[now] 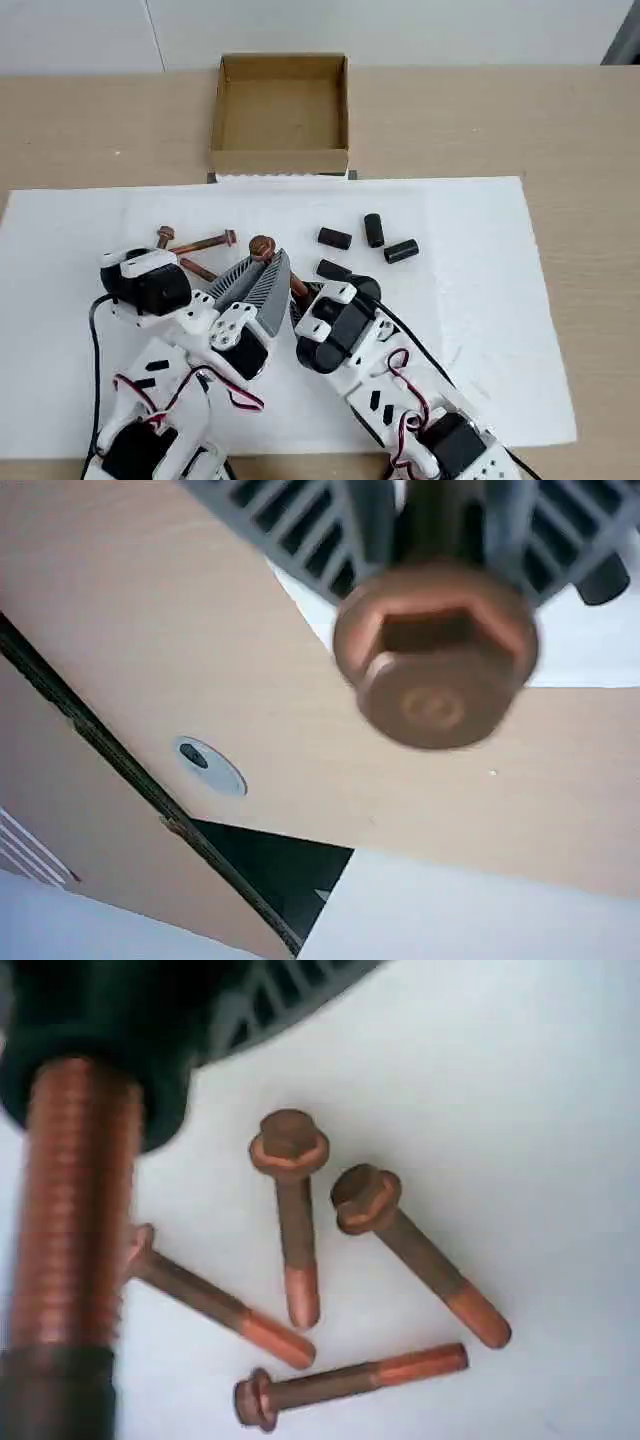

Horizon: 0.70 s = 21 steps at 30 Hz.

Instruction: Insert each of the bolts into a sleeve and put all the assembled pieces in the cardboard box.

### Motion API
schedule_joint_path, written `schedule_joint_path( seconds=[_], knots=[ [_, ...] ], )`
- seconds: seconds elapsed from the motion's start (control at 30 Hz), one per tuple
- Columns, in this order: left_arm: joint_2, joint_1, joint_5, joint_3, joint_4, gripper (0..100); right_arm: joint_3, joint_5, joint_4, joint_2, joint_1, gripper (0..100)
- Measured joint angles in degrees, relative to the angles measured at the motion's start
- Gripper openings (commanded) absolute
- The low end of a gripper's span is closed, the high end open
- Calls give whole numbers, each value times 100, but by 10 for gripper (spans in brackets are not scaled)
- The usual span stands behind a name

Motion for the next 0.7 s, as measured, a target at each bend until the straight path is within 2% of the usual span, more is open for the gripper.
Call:
schedule_joint_path(
  seconds=[0.13,0.43,0.57,0.63,0.7],
  knots=[
    [-18,88,-62,53,176,6,0,132,0,0,0,2],
    [0,457,-1090,114,958,6,-9,536,0,0,-35,2],
    [-9,475,-1292,202,1160,8,0,607,0,9,-62,2],
    [-26,484,-1319,220,1213,28,9,607,0,9,-62,2],
    [-35,484,-1319,220,1240,92,9,607,0,9,-62,2]
  ],
)
